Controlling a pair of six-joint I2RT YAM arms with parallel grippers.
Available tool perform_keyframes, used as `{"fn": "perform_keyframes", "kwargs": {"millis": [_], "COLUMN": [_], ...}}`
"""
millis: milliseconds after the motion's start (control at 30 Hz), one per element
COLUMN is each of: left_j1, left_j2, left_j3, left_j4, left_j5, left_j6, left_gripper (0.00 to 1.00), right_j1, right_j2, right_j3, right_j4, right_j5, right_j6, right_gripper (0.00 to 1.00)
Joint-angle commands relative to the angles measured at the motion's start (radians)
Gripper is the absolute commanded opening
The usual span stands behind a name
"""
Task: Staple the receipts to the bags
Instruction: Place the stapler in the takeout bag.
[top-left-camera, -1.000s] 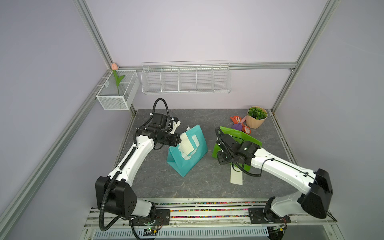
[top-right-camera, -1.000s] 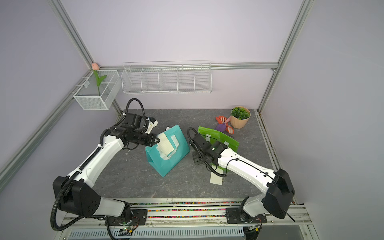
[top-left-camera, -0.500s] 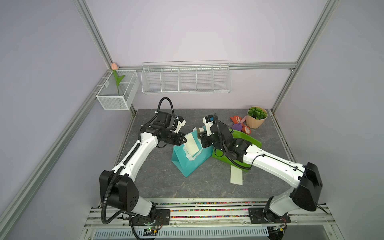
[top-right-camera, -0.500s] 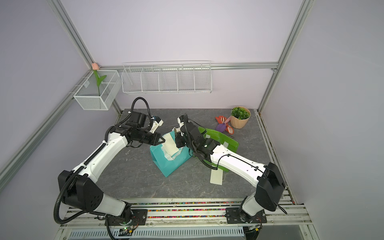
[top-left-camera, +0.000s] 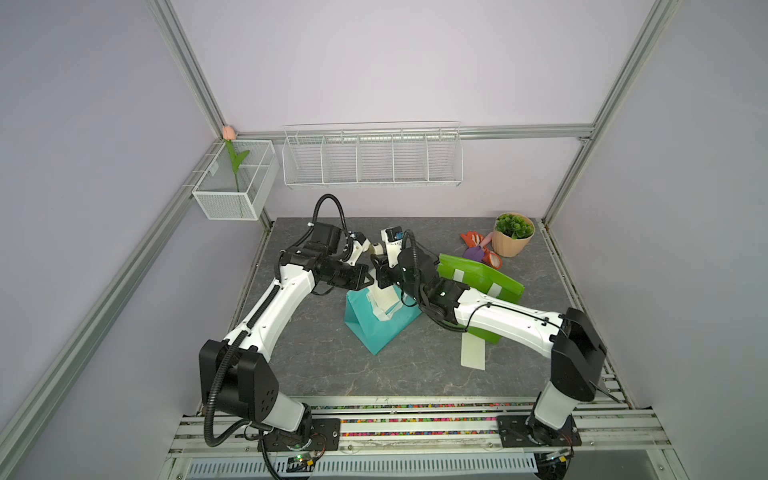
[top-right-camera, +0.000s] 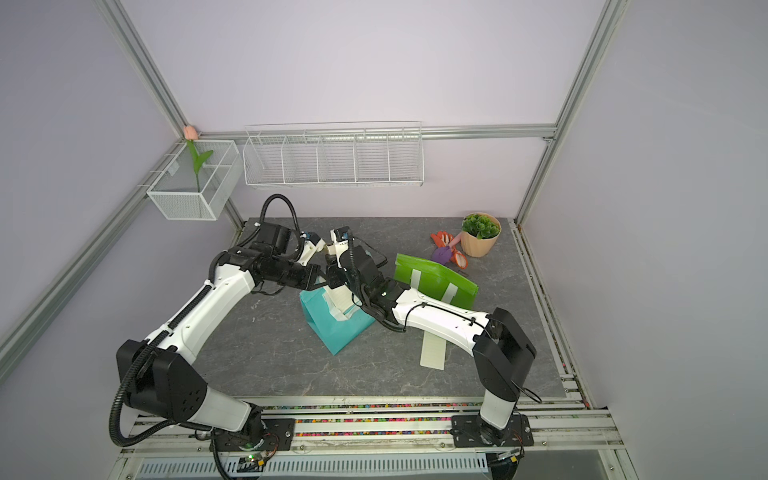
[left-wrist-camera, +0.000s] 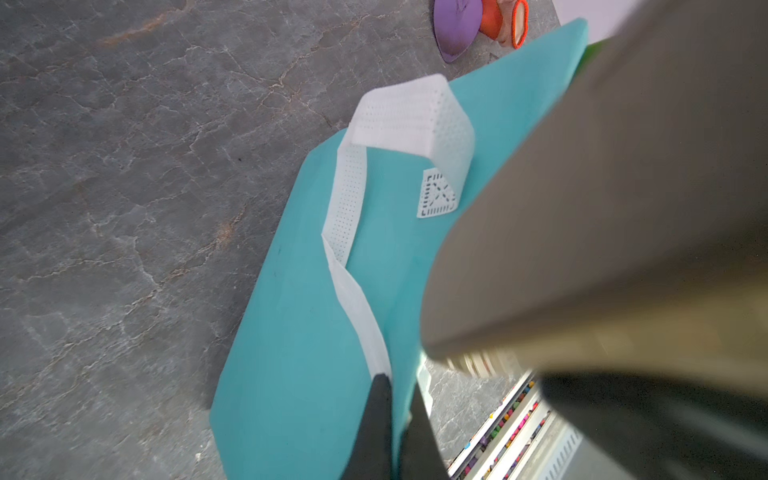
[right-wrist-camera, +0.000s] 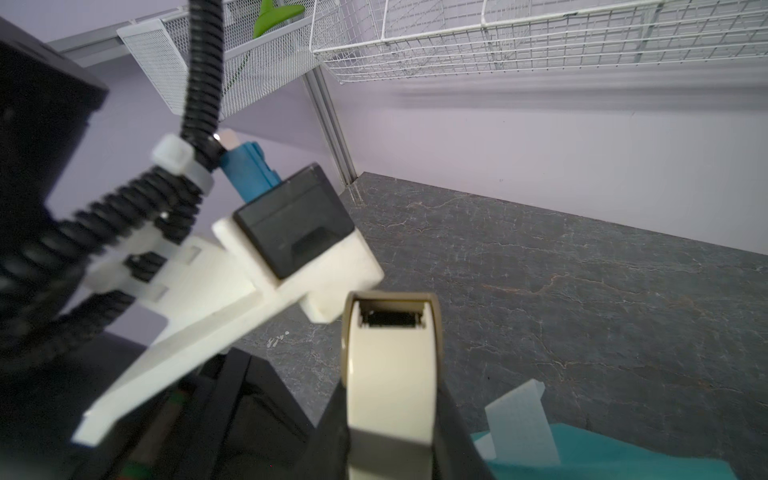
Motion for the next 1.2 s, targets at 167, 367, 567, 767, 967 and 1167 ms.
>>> {"fn": "perform_keyframes", "kwargs": {"millis": [167, 367, 567, 767, 967, 1167], "left_j1": [0.016, 0.032, 0.037, 0.037, 0.016, 0.009], "left_j2": [0.007, 0.002, -0.012, -0.030, -0.035, -0.026], "left_j3": [0.020, 0.015, 0.013, -0.003, -0.009, 0.014], "left_j4": [-0.007, 0.003, 0.008, 0.004, -0.014, -0.044], "left_j5": [0.052, 0.048, 0.050, 0.011, -0.033, 0.000], "left_j6": [-0.017, -0.032, -0.032, 0.007, 0.064, 0.128], "left_gripper": [0.00, 0.00, 0.00, 0.00, 0.00, 0.00], "right_j1": [0.035, 0.078, 0.084, 0.093, 0.083, -0.064], "right_j2": [0.023, 0.012, 0.001, -0.026, -0.131, -0.142], "right_j3": [-0.041, -0.084, -0.113, -0.129, -0.104, 0.109], "right_j4": [0.098, 0.113, 0.101, 0.060, -0.088, -0.514], "right_j5": [0.073, 0.163, 0.195, 0.220, 0.102, -0.330], "right_j6": [-0.050, -0.099, -0.101, -0.107, -0.211, -0.377], "right_gripper": [0.06, 0.08, 0.11, 0.54, 0.93, 0.89]}}
